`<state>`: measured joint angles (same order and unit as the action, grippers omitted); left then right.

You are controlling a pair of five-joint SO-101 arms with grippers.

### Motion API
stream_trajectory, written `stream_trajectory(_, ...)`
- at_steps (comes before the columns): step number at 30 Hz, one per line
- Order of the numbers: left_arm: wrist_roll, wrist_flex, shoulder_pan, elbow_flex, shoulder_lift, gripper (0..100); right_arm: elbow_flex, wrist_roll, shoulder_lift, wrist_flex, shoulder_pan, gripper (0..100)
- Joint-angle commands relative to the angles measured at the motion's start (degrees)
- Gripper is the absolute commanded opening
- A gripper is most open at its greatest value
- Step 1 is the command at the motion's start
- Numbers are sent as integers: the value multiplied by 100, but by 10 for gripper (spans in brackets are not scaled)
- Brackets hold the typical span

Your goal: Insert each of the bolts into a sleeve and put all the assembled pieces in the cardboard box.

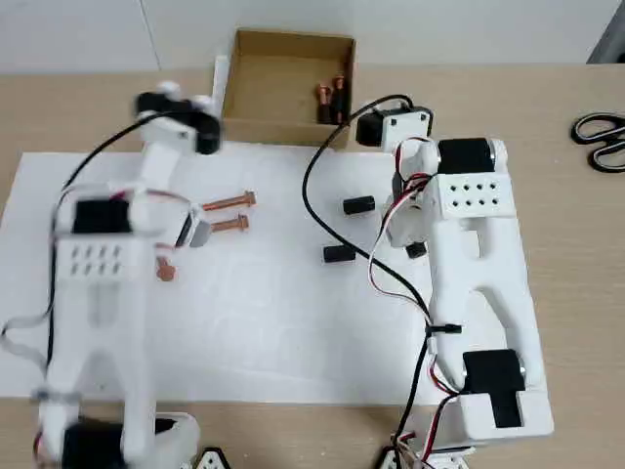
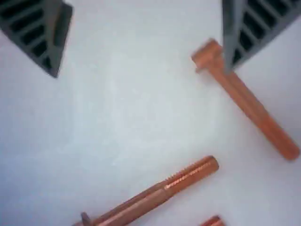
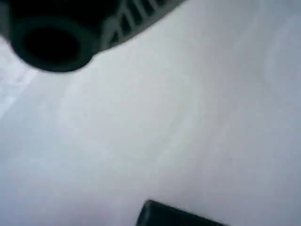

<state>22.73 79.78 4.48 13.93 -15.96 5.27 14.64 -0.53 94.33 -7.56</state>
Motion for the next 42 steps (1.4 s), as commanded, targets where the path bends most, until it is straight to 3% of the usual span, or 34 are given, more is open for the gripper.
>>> stream_trajectory(1, 1398, -18, -141, -910, 1204, 215, 0, -9, 356, 40, 84, 4)
stream_trajectory(7, 2488, -18, -211, -2492, 2963, 214, 0, -9, 365, 40, 84, 4)
stream_trajectory(14, 2963, 26, -211, -4523, 4791, 214, 0, -9, 365, 40, 66, 4)
stream_trajectory(19, 3033, 193, -220, -5631, 5802, 214, 0, -9, 365, 40, 84, 4)
stream_trajectory(27, 3051, 1275, -404, -7213, 6681, 214, 0, -9, 365, 40, 66, 4)
stream_trajectory(39, 2989, 1327, -580, -8242, 7886, 213, 0, -9, 365, 40, 57, 4)
stream_trajectory(42, 2804, 1327, -624, -8497, 8044, 169, 0, -9, 365, 40, 57, 4)
